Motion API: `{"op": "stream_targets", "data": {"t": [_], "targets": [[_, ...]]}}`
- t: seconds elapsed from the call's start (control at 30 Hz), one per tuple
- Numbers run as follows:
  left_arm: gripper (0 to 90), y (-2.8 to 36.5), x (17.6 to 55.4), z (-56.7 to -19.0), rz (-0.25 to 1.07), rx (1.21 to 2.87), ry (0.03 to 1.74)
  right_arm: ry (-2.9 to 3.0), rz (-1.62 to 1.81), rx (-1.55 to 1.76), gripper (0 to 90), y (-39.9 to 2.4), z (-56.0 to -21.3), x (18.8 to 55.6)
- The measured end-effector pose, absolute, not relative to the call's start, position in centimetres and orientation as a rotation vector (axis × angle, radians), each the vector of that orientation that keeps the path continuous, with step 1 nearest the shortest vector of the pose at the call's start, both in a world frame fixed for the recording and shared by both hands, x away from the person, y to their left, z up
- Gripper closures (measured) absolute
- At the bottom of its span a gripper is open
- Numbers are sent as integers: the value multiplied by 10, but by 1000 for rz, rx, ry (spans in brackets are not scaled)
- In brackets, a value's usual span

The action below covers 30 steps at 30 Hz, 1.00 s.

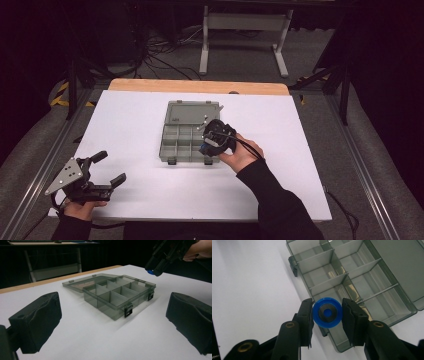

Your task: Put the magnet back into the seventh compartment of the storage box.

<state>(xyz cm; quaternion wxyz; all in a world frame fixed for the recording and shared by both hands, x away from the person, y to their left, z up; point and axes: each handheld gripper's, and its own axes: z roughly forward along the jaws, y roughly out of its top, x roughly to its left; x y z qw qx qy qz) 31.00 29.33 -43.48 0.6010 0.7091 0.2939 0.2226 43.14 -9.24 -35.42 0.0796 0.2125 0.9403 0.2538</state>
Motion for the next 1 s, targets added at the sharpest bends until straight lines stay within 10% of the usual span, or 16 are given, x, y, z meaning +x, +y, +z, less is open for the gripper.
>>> {"op": "stream_targets", "data": {"t": [1.0], "targets": [[6, 295, 310, -434, 522, 1640, 676, 2813, 694, 687, 616, -74, -387, 464]]}}
